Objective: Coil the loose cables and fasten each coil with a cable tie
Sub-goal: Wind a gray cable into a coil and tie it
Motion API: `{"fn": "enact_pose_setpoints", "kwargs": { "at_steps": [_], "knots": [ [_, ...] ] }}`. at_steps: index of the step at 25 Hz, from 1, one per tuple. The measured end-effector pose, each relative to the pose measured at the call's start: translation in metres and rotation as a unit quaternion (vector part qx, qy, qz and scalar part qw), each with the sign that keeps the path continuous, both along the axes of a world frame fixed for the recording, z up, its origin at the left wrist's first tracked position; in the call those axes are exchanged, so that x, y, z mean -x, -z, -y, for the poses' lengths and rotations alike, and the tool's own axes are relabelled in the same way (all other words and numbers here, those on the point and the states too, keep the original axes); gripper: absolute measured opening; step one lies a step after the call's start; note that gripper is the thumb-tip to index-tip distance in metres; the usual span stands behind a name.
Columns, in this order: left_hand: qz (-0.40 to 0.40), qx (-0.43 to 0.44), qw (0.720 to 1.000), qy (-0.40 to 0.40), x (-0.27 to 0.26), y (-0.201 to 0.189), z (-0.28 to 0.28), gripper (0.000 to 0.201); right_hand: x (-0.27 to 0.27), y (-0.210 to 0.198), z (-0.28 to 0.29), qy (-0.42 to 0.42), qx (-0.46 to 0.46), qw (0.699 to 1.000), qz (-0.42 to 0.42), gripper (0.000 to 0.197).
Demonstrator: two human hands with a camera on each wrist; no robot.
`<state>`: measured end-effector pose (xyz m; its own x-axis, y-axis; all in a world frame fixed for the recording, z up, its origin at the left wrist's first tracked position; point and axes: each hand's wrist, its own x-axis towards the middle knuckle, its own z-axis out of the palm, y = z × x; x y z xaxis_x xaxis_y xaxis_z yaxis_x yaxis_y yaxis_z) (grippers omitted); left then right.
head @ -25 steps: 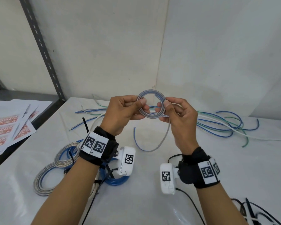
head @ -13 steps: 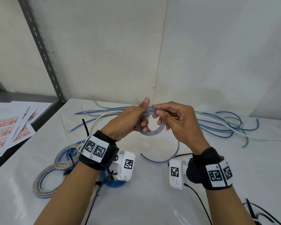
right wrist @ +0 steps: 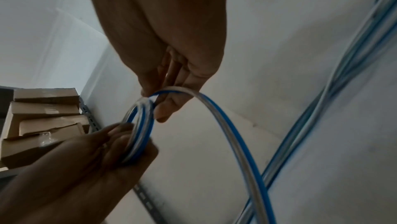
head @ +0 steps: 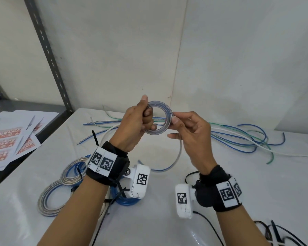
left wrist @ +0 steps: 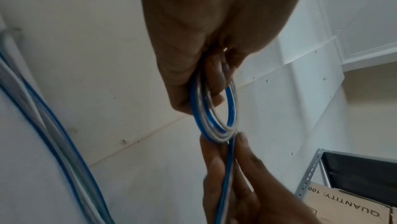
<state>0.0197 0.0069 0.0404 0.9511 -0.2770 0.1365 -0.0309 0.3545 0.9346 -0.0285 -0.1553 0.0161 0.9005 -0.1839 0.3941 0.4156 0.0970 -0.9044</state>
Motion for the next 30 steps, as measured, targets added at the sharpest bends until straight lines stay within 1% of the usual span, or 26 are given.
{"fn": "enact_pose_setpoints", "kwargs": {
  "at_steps": [3, 6, 7, 9, 11, 12, 14, 16, 18, 21, 23, 25, 27, 29, 30],
  "knots": [
    [0.021, 0.017, 0.999, -0.018, 0.002, 0.003, 0.003, 0.048, 0.0, 0.004, -0.017, 0.009, -0.053, 0.999, 0.0, 0.015],
    [0.014, 0.004, 1.0, -0.003, 0.001, 0.003, 0.002, 0.051, -0.001, 0.0, -0.009, 0.023, -0.041, 0.999, 0.022, 0.013],
    [0.019, -0.015, 1.0, 0.006, -0.001, 0.002, 0.0, 0.053, -0.002, -0.003, -0.002, 0.021, -0.021, 0.999, 0.026, 0.012],
    [0.035, -0.089, 0.995, 0.035, -0.001, 0.002, -0.004, 0.058, -0.001, -0.006, 0.011, -0.016, 0.063, 0.998, 0.025, 0.013],
    [0.023, -0.169, 0.982, 0.077, 0.002, 0.002, -0.005, 0.058, -0.001, -0.006, 0.019, -0.056, 0.163, 0.985, 0.02, 0.013],
    [0.015, -0.204, 0.974, 0.097, 0.004, 0.003, -0.005, 0.057, -0.001, -0.006, 0.021, -0.057, 0.199, 0.978, 0.019, 0.013],
    [0.02, -0.261, 0.959, 0.107, 0.009, 0.004, -0.001, 0.053, -0.003, -0.004, 0.021, -0.042, 0.23, 0.972, 0.019, 0.011],
    [0.031, -0.273, 0.958, 0.086, 0.01, 0.005, 0.001, 0.052, -0.002, -0.002, 0.018, -0.029, 0.227, 0.973, 0.025, 0.011],
    [0.03, -0.235, 0.97, 0.048, 0.008, 0.004, 0.001, 0.052, -0.003, 0.0, 0.014, -0.008, 0.193, 0.981, 0.035, 0.013],
    [0.0, -0.098, 0.995, -0.017, 0.003, 0.0, -0.004, 0.05, -0.005, 0.006, 0.004, 0.011, 0.082, 0.996, 0.024, 0.015],
    [-0.009, -0.01, 0.999, -0.044, 0.002, -0.002, -0.005, 0.049, -0.005, 0.01, -0.007, 0.005, 0.009, 1.0, 0.007, 0.018],
    [-0.013, 0.043, 0.998, -0.054, 0.003, -0.002, 0.0, 0.049, -0.004, 0.011, -0.017, 0.008, -0.037, 0.999, 0.003, 0.023],
    [-0.024, 0.075, 0.996, -0.05, 0.005, 0.001, 0.007, 0.049, -0.004, 0.011, -0.021, 0.029, -0.044, 0.999, 0.01, 0.024],
    [-0.046, 0.089, 0.995, -0.016, 0.005, 0.002, 0.01, 0.05, -0.005, 0.007, -0.013, 0.047, -0.017, 0.999, 0.018, 0.022],
    [-0.059, 0.081, 0.995, 0.005, 0.005, 0.002, 0.01, 0.05, -0.006, 0.005, -0.007, 0.047, 0.003, 0.999, 0.023, 0.02]
  ]
}}
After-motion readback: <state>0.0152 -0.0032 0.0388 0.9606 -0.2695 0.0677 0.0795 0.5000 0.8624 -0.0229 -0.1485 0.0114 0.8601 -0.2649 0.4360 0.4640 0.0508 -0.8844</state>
